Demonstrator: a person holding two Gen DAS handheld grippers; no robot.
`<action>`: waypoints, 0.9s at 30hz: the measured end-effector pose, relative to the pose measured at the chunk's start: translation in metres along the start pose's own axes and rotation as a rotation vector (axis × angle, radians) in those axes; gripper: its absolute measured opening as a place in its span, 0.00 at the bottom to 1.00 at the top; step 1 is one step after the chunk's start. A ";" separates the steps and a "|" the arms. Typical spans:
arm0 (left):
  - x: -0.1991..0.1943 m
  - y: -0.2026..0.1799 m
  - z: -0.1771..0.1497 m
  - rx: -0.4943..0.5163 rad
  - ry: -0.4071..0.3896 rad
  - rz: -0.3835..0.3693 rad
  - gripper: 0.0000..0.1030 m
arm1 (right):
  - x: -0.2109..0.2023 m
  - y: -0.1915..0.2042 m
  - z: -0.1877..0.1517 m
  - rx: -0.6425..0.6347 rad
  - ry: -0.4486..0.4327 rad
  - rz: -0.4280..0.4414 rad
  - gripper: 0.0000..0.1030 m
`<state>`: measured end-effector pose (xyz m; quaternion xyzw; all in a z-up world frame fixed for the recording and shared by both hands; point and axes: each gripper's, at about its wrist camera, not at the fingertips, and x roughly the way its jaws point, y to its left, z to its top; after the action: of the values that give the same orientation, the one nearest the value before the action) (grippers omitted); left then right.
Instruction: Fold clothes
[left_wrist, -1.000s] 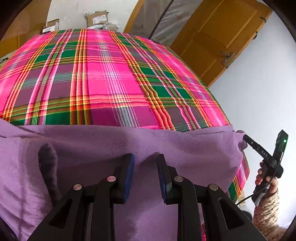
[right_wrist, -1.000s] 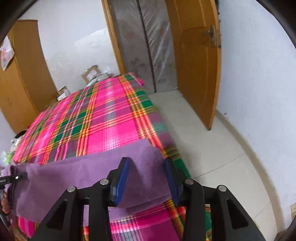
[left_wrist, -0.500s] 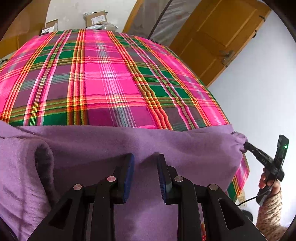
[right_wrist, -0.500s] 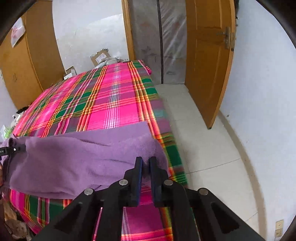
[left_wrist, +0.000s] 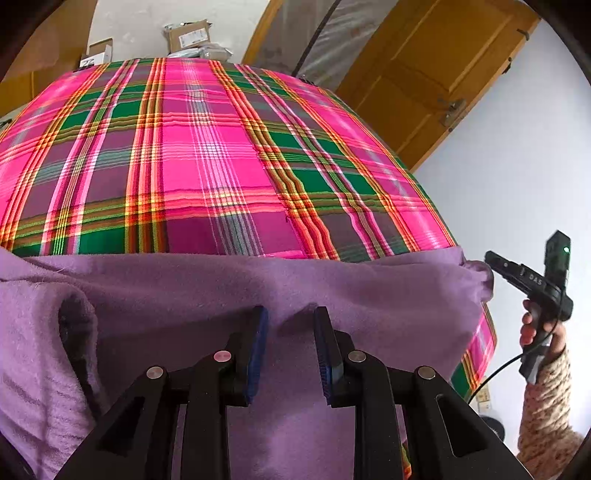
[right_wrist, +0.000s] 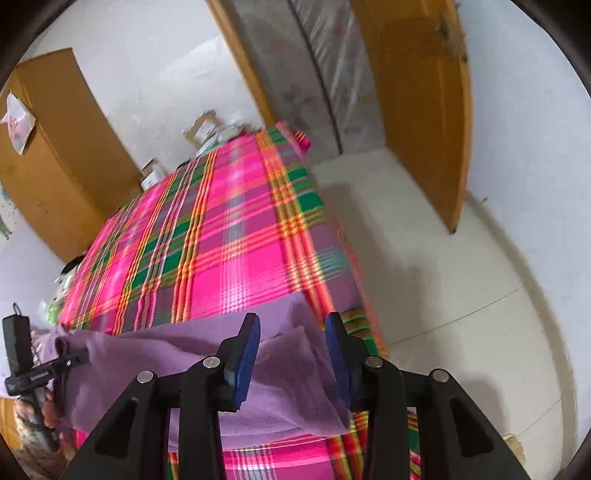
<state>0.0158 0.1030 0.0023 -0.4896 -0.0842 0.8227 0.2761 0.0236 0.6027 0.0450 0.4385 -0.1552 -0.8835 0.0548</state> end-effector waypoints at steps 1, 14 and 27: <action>0.000 0.000 0.000 -0.001 0.002 0.000 0.24 | 0.004 0.001 0.000 -0.008 0.024 0.006 0.36; 0.001 -0.002 0.001 -0.002 0.001 0.006 0.24 | -0.005 0.010 0.000 -0.086 -0.038 -0.042 0.06; 0.003 -0.007 0.005 0.007 -0.003 0.016 0.24 | 0.033 -0.001 0.015 -0.069 -0.020 -0.195 0.10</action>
<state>0.0128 0.1114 0.0051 -0.4882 -0.0776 0.8259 0.2713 -0.0086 0.5991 0.0283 0.4407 -0.0819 -0.8937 -0.0177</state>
